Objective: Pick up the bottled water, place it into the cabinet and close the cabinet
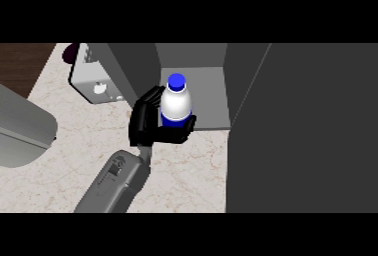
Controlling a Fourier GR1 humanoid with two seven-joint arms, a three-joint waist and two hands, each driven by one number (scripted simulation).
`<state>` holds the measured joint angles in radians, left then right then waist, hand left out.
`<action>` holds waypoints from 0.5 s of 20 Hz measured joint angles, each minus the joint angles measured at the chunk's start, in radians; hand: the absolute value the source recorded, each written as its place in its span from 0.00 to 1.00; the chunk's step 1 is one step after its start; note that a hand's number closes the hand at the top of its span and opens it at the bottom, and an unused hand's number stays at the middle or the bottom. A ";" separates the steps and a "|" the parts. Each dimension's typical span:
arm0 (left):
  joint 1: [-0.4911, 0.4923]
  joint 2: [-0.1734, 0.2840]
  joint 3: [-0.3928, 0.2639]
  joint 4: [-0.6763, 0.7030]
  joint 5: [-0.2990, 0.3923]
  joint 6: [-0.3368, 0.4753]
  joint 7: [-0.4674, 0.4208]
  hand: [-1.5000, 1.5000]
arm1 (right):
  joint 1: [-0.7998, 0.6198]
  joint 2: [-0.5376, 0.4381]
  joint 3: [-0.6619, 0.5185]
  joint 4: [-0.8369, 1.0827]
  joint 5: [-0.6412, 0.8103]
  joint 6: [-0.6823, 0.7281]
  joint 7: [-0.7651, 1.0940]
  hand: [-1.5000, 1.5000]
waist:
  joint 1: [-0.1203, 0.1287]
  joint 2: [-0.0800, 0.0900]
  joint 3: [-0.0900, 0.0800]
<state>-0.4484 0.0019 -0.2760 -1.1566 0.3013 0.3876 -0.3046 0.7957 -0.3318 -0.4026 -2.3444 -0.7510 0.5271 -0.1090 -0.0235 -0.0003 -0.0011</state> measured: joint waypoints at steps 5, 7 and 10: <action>-0.108 -0.001 -0.012 0.107 -0.011 0.094 0.044 1.00 | 0.003 -0.005 -0.007 0.002 -0.013 0.011 0.003 0.00 | -0.006 0.001 0.000; -0.137 0.001 -0.012 0.155 -0.014 0.110 0.049 1.00 | 0.002 -0.019 -0.017 0.002 -0.021 0.009 0.011 0.00 | -0.006 0.002 0.000; -0.203 0.000 -0.004 0.237 0.003 0.126 0.048 1.00 | 0.006 -0.009 -0.010 0.003 -0.029 0.014 0.014 0.00 | -0.010 0.003 0.000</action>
<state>-0.6513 0.0016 -0.2800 -0.9193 0.3046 0.5138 -0.2571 0.8016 -0.3411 -0.4122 -2.3411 -0.7803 0.5409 -0.0950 -0.0339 0.0030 -0.0015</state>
